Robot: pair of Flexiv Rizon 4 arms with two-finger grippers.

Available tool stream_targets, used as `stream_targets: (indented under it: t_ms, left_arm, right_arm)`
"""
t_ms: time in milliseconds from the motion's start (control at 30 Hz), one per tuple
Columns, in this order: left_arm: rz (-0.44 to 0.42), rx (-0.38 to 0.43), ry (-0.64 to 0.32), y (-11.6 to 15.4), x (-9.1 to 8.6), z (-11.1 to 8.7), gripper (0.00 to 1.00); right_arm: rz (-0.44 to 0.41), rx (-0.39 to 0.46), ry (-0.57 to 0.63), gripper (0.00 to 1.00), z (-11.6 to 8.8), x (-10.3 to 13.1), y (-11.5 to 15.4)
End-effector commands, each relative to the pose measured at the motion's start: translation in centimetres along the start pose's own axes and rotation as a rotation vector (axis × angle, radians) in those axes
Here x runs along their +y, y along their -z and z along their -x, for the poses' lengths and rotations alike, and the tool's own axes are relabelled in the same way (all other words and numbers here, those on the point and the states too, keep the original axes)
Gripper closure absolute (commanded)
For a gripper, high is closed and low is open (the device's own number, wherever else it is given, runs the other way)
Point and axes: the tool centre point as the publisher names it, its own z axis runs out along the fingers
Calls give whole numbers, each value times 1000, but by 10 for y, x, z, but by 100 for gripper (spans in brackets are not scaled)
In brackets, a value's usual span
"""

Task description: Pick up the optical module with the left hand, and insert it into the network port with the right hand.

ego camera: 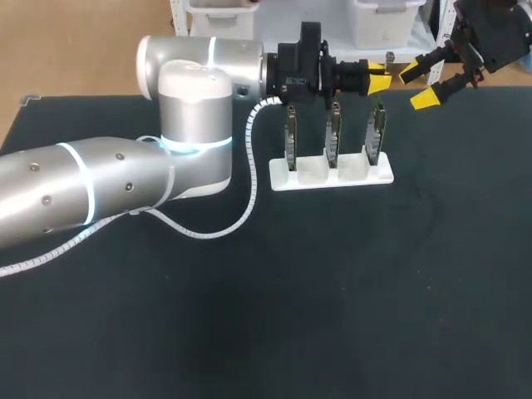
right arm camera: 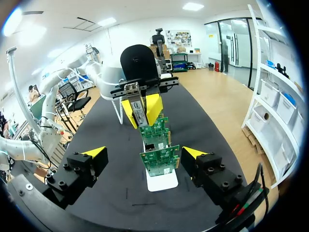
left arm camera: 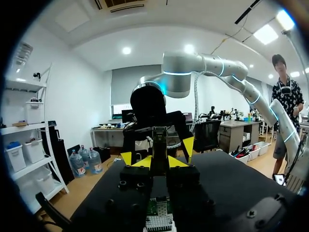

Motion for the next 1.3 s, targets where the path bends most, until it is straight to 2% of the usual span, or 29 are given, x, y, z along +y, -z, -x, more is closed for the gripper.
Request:
stream_targets:
  t_ms: [33,300,733,1300]
  left_arm:
    - [4,1,-1,1,-2,1,100]
    - [4,1,-1,1,-2,1,100]
    - [4,1,-1,1,-2,1,100]
    - [4,1,-1,1,-2,1,100]
  right_arm:
    - [-4,0,0,0,0,2,0]
    - [-4,0,0,0,0,2,0]
    - [-63,-19,69,0,33,2,0]
    - [-73,-36,102,0,53,7,-5]
